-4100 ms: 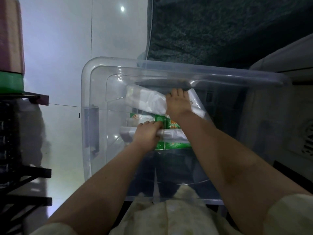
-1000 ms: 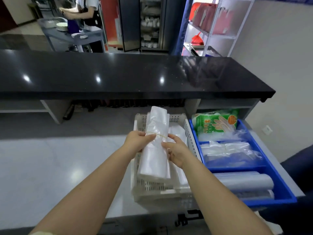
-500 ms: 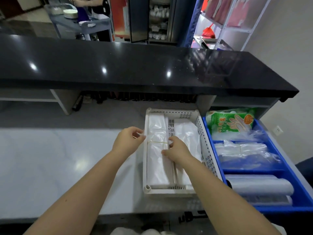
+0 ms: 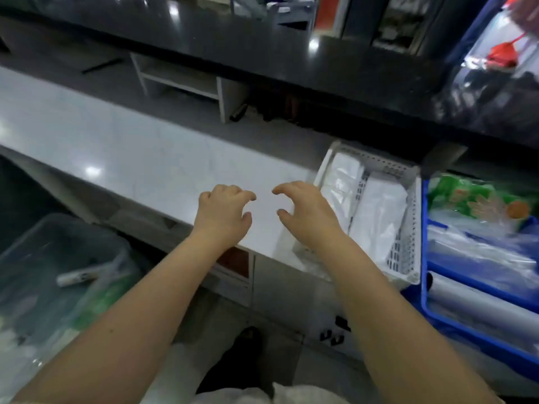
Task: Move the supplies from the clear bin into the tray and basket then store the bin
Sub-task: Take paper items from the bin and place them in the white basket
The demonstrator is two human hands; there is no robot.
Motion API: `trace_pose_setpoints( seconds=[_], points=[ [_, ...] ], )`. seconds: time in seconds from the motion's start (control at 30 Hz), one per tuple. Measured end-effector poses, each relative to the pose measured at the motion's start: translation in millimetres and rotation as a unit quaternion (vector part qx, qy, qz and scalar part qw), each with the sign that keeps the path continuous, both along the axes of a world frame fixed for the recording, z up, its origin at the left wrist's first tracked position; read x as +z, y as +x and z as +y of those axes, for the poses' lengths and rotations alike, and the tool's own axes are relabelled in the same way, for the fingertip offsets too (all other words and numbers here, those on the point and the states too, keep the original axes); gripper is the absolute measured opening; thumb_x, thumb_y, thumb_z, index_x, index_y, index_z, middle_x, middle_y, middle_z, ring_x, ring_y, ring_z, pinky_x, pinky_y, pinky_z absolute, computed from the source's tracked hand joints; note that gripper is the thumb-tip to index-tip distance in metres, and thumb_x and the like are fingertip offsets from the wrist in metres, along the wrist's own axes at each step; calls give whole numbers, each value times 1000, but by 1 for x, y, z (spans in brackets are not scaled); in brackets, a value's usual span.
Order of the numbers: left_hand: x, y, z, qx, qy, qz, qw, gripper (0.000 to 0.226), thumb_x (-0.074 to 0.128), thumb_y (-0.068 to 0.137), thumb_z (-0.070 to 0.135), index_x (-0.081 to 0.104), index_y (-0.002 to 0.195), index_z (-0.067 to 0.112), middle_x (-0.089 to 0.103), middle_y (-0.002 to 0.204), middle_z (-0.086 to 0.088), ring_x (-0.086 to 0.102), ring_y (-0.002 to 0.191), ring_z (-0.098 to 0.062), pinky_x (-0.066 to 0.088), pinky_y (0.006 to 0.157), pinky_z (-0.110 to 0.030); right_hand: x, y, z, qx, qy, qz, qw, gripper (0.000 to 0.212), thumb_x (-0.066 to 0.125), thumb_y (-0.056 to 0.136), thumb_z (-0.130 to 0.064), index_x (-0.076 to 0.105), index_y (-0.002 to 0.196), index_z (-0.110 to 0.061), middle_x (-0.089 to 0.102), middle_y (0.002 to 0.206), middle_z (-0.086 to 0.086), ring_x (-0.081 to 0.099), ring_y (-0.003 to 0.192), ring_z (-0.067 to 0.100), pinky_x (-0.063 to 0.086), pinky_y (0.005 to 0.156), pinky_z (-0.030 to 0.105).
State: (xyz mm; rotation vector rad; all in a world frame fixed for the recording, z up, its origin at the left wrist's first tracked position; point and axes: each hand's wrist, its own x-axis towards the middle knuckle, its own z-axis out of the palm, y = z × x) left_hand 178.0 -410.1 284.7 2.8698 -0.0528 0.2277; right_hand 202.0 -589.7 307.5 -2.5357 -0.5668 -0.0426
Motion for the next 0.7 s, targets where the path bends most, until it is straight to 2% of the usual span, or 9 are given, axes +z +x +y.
trace_pose_setpoints(
  seconds=[0.13, 0.33, 0.5, 0.7],
  points=[
    [-1, -54, 49, 64, 11, 9, 998, 38, 56, 85, 29, 57, 123, 30, 60, 125, 3, 47, 118, -24, 34, 95, -44, -2, -33, 53, 74, -63, -70, 993, 37, 62, 84, -13, 60, 120, -20, 58, 124, 0, 41, 119, 24, 39, 96, 38],
    [-11, -138, 144, 138, 16, -21, 990, 38, 60, 80, 35, 60, 118, 29, 63, 116, 2, 51, 112, -25, 37, 92, -45, -15, -91, 145, 171, -153, -136, 964, 37, 55, 83, -11, 59, 118, -16, 58, 118, 4, 45, 111, 29, 41, 86, 41],
    [-38, -211, 243, 178, 10, 11, 984, 37, 61, 79, 36, 61, 115, 32, 64, 113, 4, 52, 108, -25, 39, 88, -44, -38, -143, 247, 236, -205, -131, 941, 40, 55, 85, -16, 51, 124, -15, 52, 125, 7, 40, 117, 33, 41, 91, 44],
    [-53, -287, 371, 169, 49, 61, 983, 40, 59, 80, 38, 59, 119, 31, 61, 116, 3, 49, 110, -24, 35, 89, -40, -64, -212, 378, 229, -164, -92, 955, 43, 61, 82, -21, 53, 125, -21, 53, 125, 1, 41, 117, 27, 42, 92, 40]
  ],
)
